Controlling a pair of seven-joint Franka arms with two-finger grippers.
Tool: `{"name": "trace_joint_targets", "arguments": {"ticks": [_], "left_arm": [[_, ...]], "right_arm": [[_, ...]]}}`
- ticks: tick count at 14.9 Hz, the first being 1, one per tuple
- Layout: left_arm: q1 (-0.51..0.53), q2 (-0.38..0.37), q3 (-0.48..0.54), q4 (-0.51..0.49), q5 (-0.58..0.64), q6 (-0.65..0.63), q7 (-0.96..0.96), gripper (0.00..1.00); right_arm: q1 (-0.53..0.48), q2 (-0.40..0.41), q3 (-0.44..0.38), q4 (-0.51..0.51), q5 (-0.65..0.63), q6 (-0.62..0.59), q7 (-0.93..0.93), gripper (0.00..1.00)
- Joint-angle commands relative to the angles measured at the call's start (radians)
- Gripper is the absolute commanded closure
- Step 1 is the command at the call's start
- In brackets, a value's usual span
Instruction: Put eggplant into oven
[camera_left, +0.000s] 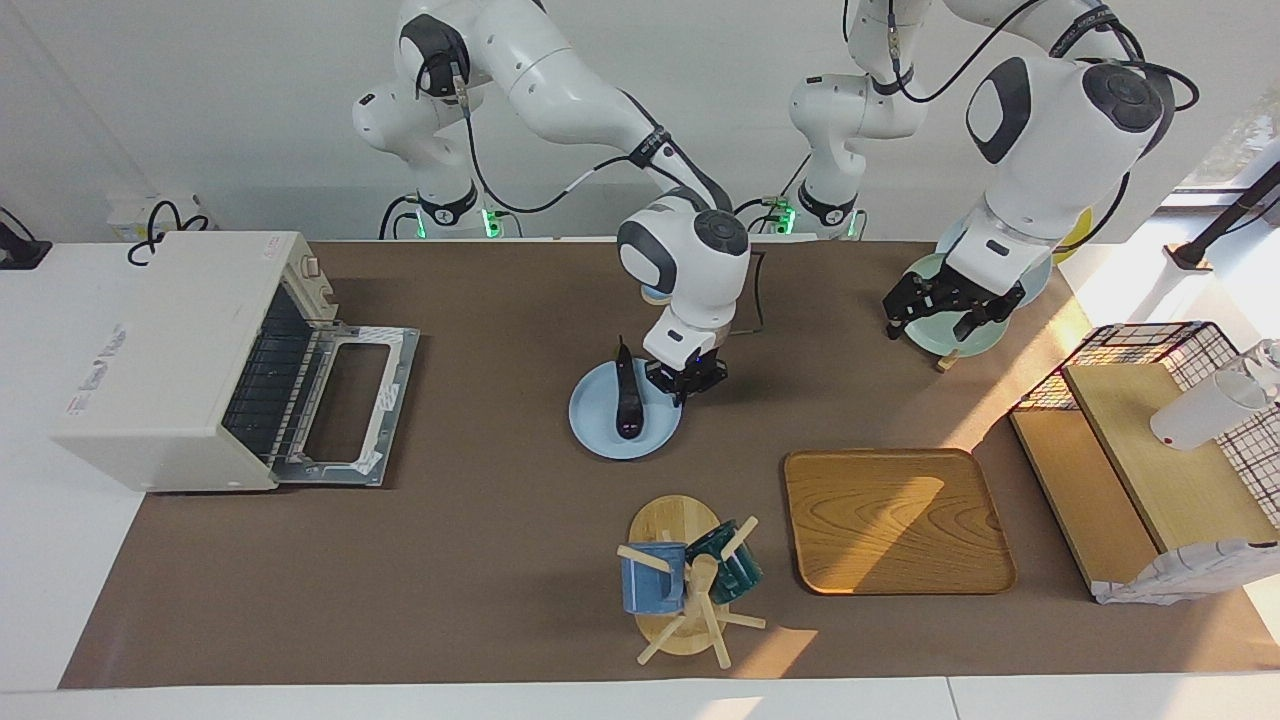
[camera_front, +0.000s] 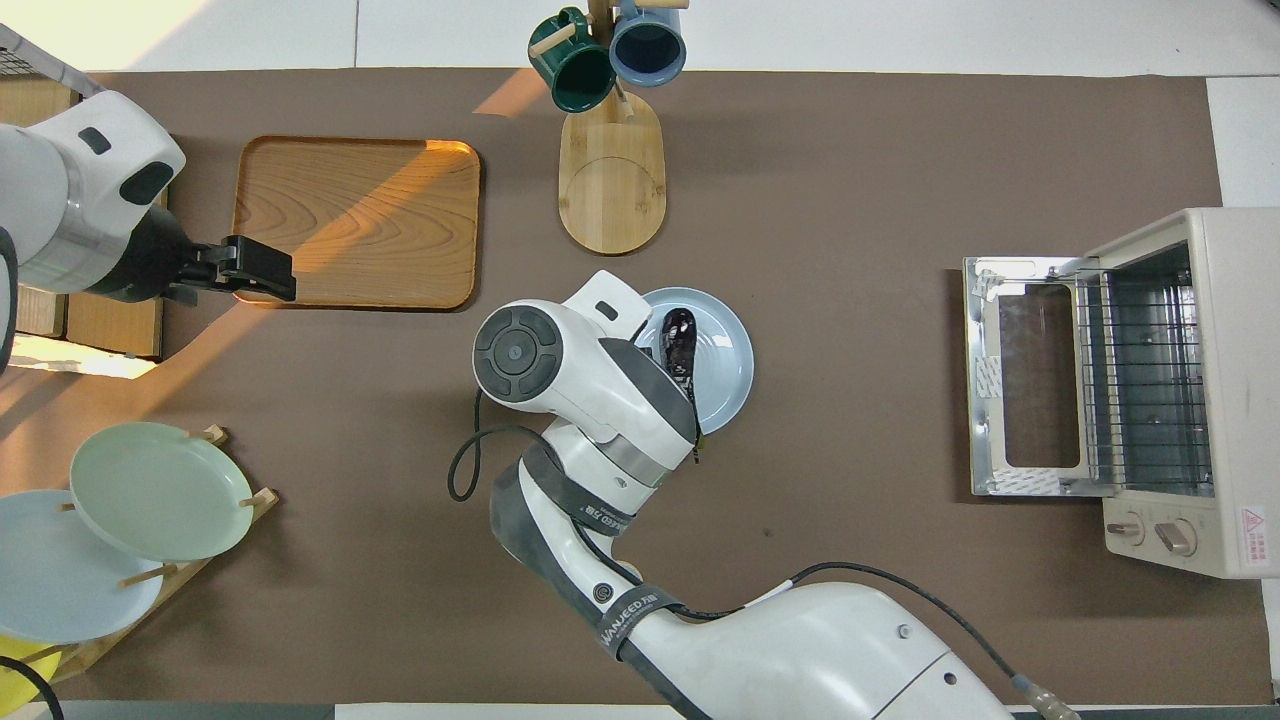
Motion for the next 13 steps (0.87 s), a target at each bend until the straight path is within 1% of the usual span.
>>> {"name": "trace_joint_targets", "arguments": {"ticks": [1,2,3,5,6,7,9,11,12,13], "left_arm": [[0.010,-0.042,-0.005,-0.028,0.033,-0.040,0.017,0.00],[0.012,-0.045,-0.009,-0.021,0.084,-0.048,0.022,0.00],[0.012,-0.050,-0.017,-0.018,0.104,-0.051,0.025,0.00],[0.024,-0.055,-0.020,-0.010,0.113,-0.052,0.031,0.00],[0.045,-0.056,-0.046,-0.001,0.113,-0.061,0.033,0.00],[0.082,-0.055,-0.080,0.013,0.113,-0.084,0.033,0.00],[0.101,-0.056,-0.100,0.019,0.109,-0.108,0.034,0.00],[0.099,-0.068,-0.098,-0.008,0.107,-0.101,0.034,0.00],[0.101,-0.082,-0.098,-0.031,0.107,-0.101,0.034,0.00],[0.102,-0.097,-0.098,-0.056,0.107,-0.097,0.034,0.00]], "right_arm": [[-0.022,-0.020,0.006,0.004,-0.048,-0.074,-0.088,1.00],[-0.031,-0.042,0.001,-0.008,-0.051,-0.108,-0.118,1.00],[-0.048,-0.052,-0.002,-0.005,-0.062,-0.140,-0.151,1.00],[-0.080,-0.082,-0.001,-0.014,-0.096,-0.197,-0.224,1.00],[-0.094,-0.097,-0.002,-0.031,-0.109,-0.229,-0.253,1.00],[-0.120,-0.129,-0.002,-0.066,-0.122,-0.231,-0.279,1.00],[-0.204,-0.195,-0.001,-0.132,-0.129,-0.220,-0.303,1.00],[-0.293,-0.267,0.003,-0.186,-0.129,-0.217,-0.361,1.00],[-0.324,-0.310,0.001,-0.230,-0.129,-0.206,-0.393,1.00],[-0.355,-0.360,0.001,-0.296,-0.129,-0.176,-0.407,1.00]]}}
